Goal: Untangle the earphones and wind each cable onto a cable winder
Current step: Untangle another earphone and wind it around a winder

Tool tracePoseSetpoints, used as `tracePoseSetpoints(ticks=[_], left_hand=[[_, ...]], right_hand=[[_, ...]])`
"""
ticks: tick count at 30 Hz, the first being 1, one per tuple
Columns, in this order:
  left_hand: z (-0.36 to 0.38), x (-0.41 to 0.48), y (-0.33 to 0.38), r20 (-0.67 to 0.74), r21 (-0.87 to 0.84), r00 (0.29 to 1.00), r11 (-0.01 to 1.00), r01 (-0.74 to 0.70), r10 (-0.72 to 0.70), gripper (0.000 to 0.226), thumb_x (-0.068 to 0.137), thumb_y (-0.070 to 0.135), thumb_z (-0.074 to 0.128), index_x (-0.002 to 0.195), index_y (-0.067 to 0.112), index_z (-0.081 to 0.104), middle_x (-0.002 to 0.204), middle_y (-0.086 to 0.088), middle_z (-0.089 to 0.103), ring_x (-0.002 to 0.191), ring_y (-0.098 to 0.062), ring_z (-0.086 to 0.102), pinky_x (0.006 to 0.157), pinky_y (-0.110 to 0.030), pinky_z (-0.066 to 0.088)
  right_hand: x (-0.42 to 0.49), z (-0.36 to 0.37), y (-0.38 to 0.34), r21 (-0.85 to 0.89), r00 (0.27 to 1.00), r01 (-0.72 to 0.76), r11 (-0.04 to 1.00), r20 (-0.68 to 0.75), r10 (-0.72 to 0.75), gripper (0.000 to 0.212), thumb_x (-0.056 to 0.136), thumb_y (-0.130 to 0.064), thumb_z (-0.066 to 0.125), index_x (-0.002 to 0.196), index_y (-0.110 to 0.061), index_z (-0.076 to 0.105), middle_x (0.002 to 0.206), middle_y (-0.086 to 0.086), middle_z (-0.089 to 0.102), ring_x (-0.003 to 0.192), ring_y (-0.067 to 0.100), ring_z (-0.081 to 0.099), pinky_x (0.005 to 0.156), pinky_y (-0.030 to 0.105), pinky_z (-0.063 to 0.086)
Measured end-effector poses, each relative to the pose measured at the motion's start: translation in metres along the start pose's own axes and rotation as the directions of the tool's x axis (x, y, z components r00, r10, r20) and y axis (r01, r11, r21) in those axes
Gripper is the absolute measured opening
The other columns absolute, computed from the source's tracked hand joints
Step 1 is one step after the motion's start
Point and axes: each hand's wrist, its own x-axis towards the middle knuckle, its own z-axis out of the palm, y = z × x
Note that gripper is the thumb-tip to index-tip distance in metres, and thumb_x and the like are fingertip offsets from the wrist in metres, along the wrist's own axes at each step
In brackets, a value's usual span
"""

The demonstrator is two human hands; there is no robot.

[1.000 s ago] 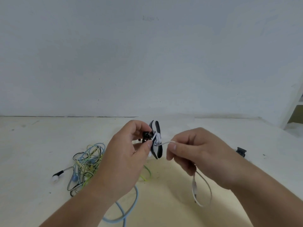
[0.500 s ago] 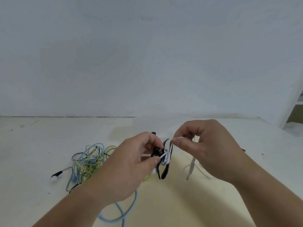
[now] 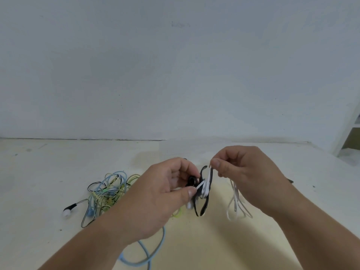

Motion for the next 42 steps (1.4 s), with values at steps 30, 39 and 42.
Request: tracePoseSetpoints(ticks=[30, 39, 42], left_hand=[[-0.028, 0.016, 0.005, -0.556, -0.626, 0.791, 0.755, -0.197, -0.254, 0.011, 0.096, -0.001, 0.051, 0.094, 0.008, 0.055, 0.058, -0.003, 0.052, 0.073, -0.021, 0.067, 0.075, -0.034, 0.057], [-0.036, 0.019, 0.001, -0.614, -0.581, 0.758, 0.775, -0.247, -0.220, 0.010, 0.094, -0.003, 0.052, 0.099, 0.006, 0.055, 0.059, -0.003, 0.050, 0.068, -0.019, 0.062, 0.077, -0.033, 0.057], [-0.035, 0.019, 0.002, -0.624, -0.579, 0.748, 0.776, -0.249, -0.226, 0.013, 0.094, -0.004, 0.051, 0.091, 0.008, 0.055, 0.056, -0.002, 0.049, 0.063, -0.018, 0.060, 0.075, -0.032, 0.058]], right_hand=[[0.008, -0.004, 0.015, 0.416, 0.880, -0.465, 0.781, 0.313, 0.357, 0.028, 0.089, -0.033, 0.066, 0.082, -0.006, 0.068, 0.063, 0.005, 0.047, 0.052, 0.015, 0.034, 0.052, 0.028, 0.027], [0.007, -0.023, 0.018, -0.018, 0.942, -0.322, 0.947, -0.104, 0.319, 0.038, 0.099, -0.030, 0.056, 0.070, -0.012, 0.073, 0.084, 0.012, 0.072, 0.069, 0.015, 0.056, 0.066, 0.030, 0.041], [0.006, -0.028, 0.012, -0.044, 0.909, -0.390, 0.920, -0.176, 0.377, 0.039, 0.102, -0.032, 0.050, 0.078, -0.009, 0.071, 0.081, 0.009, 0.066, 0.063, 0.017, 0.049, 0.051, 0.026, 0.035]])
